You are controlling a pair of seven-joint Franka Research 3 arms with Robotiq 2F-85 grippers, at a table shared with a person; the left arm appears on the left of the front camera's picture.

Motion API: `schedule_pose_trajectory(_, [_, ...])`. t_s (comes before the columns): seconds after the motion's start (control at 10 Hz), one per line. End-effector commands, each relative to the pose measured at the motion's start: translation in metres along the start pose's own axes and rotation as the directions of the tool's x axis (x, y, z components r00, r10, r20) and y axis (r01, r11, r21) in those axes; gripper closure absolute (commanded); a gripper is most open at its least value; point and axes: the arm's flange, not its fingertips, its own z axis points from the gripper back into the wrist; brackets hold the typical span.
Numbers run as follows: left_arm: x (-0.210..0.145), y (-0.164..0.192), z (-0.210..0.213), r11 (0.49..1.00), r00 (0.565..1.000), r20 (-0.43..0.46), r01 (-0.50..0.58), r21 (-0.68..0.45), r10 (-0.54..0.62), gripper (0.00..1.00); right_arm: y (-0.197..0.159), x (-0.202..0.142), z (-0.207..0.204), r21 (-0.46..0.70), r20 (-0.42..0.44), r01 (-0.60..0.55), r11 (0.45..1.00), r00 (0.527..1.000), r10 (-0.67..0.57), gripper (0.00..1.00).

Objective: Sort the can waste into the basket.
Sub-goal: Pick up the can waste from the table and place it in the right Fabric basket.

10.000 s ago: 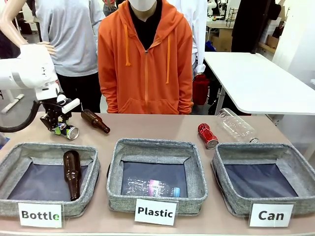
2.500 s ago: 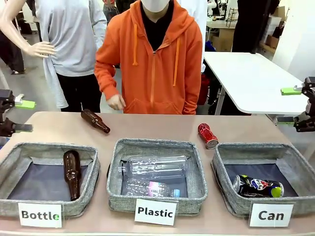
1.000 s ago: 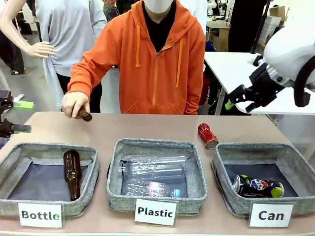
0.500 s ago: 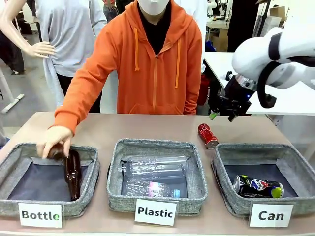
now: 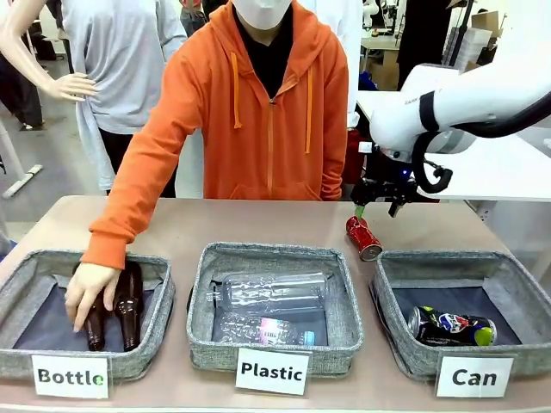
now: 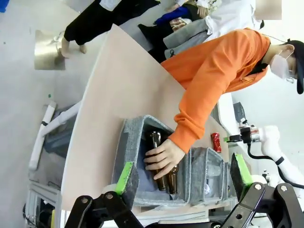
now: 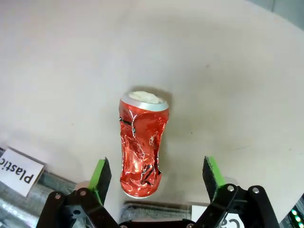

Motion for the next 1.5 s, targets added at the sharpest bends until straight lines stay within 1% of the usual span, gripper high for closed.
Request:
schedule_pose_trajectory(0.0, [-0.003,-0.007,-0.018,1.000,1.000,0.003,-0.009,-0.019,0.009,0.00,0.010,0.010,-0.006,-0.022,-0.068,0.010,1.000,0.998,-0.012,0.00])
schedule_pose_trajectory(0.1, [0.002,-0.012,-0.028,1.000,1.000,-0.014,0.004,-0.022,-0.004,0.00,0.012,0.012,-0.014,-0.022,-0.088,0.011,1.000,0.996,-0.013,0.00])
schedule_pose_trajectory(0.2, [0.003,-0.018,-0.046,0.998,0.999,-0.052,0.011,-0.054,-0.014,0.00,0.016,0.015,-0.023,-0.034,-0.120,0.000,0.999,0.993,-0.005,0.00])
schedule_pose_trajectory(0.3, [-0.006,-0.025,-0.076,0.997,0.990,-0.137,0.029,-0.067,-0.038,0.00,0.021,0.016,-0.032,-0.052,-0.144,-0.004,0.999,0.990,-0.003,0.00])
schedule_pose_trajectory(0.4, [-0.020,-0.038,-0.118,0.994,0.962,-0.260,0.065,-0.083,-0.085,0.00,0.028,0.018,-0.040,-0.083,-0.153,0.001,0.997,0.988,-0.014,0.00])
schedule_pose_trajectory(0.5, [-0.027,-0.050,-0.153,0.992,0.929,-0.353,0.082,-0.092,-0.110,0.00,0.033,0.020,-0.045,-0.099,-0.155,-0.002,0.995,0.988,-0.013,0.00])
schedule_pose_trajectory(0.6, [-0.036,-0.060,-0.185,0.990,0.887,-0.439,0.123,-0.067,-0.140,0.00,0.036,0.020,-0.050,-0.125,-0.148,0.013,0.992,0.988,-0.032,0.00])
schedule_pose_trajectory(0.7, [-0.053,-0.071,-0.213,0.985,0.833,-0.526,0.151,-0.080,-0.170,0.00,0.038,0.018,-0.054,-0.125,-0.158,0.007,0.992,0.987,-0.026,0.00])
schedule_pose_trajectory(0.8, [-0.075,-0.080,-0.243,0.976,0.764,-0.612,0.210,-0.065,-0.205,0.00,0.040,0.017,-0.057,-0.127,-0.156,0.003,0.992,0.987,-0.023,0.00])
schedule_pose_trajectory(0.9, [-0.093,-0.086,-0.266,0.973,0.722,-0.661,0.222,-0.061,-0.206,0.00,0.042,0.018,-0.058,-0.142,-0.161,-0.001,0.990,0.987,-0.023,0.00])
schedule_pose_trajectory(1.0, [-0.107,-0.087,-0.285,0.959,0.705,-0.681,0.283,0.012,-0.200,0.00,0.041,0.019,-0.058,-0.159,-0.162,0.002,0.987,0.986,-0.028,0.00])
schedule_pose_trajectory(1.1, [-0.067,-0.090,-0.261,0.978,0.753,-0.626,0.188,-0.093,-0.204,0.00,0.042,0.018,-0.057,-0.162,-0.159,-0.013,0.987,0.987,-0.013,0.41])
schedule_pose_trajectory(1.2, [-0.067,-0.090,-0.261,0.978,0.753,-0.626,0.188,-0.093,-0.204,0.00,0.042,0.016,-0.057,-0.163,-0.164,-0.016,0.986,0.986,-0.011,0.60])
schedule_pose_trajectory(1.3, [-0.067,-0.090,-0.261,0.978,0.753,-0.626,0.188,-0.093,-0.204,0.00,0.042,0.017,-0.057,-0.170,-0.168,-0.016,0.985,0.986,-0.013,1.00])
schedule_pose_trajectory(1.4, [-0.067,-0.090,-0.261,0.978,0.753,-0.626,0.188,-0.093,-0.204,0.00,0.042,0.018,-0.057,-0.167,-0.168,-0.022,0.986,0.986,-0.007,1.00])
